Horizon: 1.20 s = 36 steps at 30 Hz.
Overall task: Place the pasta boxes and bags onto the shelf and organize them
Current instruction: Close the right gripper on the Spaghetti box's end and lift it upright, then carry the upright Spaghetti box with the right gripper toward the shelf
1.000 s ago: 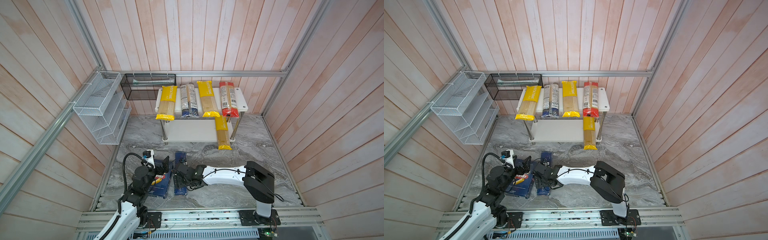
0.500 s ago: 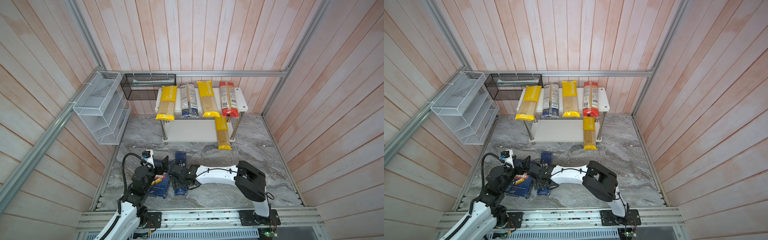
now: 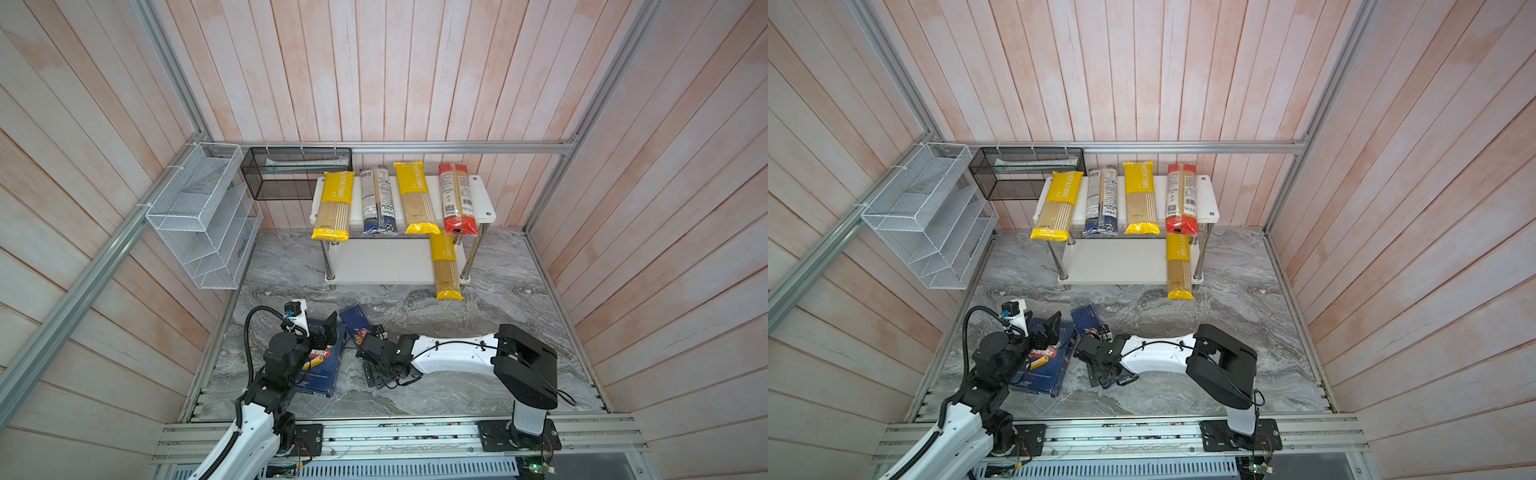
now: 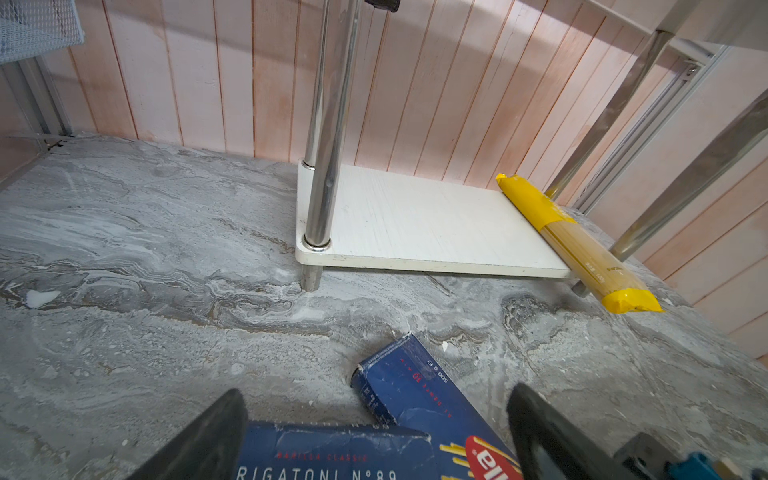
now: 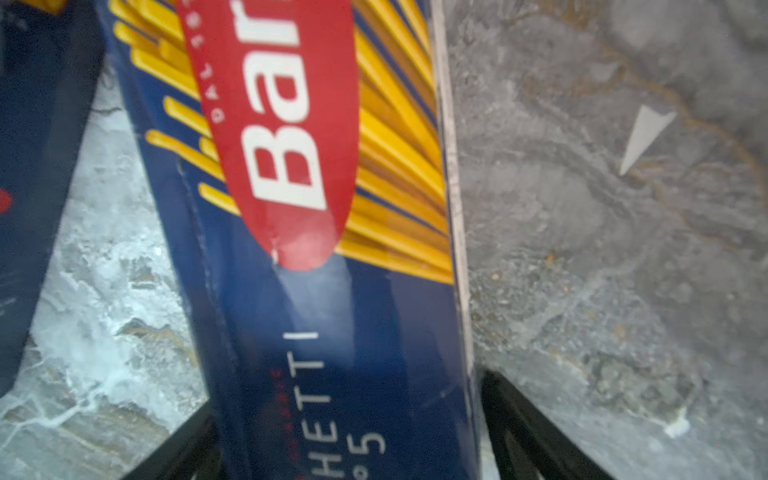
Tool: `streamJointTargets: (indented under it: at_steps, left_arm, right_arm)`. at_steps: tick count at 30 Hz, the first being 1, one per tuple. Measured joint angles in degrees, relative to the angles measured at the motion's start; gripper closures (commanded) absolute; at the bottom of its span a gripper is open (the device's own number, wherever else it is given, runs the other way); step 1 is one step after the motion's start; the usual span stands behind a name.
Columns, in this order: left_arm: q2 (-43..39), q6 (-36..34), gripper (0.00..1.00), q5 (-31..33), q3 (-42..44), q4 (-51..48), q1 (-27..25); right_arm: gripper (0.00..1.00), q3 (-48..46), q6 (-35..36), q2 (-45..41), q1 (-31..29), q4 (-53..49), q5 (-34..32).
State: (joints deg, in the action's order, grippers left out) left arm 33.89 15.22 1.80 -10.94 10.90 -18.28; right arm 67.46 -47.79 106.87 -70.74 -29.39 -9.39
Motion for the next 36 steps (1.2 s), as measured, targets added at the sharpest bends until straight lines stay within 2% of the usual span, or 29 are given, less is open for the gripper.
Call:
streamJointTargets:
  at_steps: [8,14,23,36]
  left_arm:
    - [0.0,0.0,0.00,0.0,0.0,0.0,0.0]
    - [0.1,0.0,0.00,0.0,0.0,0.0,0.0]
    - [0.6,0.0,0.00,0.0,0.0,0.0,0.0]
    - [0.6,0.0,0.00,0.0,0.0,0.0,0.0]
  right_arm:
    - [0.10,1.0,7.0,1.4,2.2,2.8,0.0]
    - [0.16,0.9,8.9,1.7,3.3,5.5,0.3]
    - [0.30,0.3,9.5,2.1,3.3,8.3,0.0]
    - [0.54,-8.2,8.2,-4.8,3.6,15.6,-1.6]
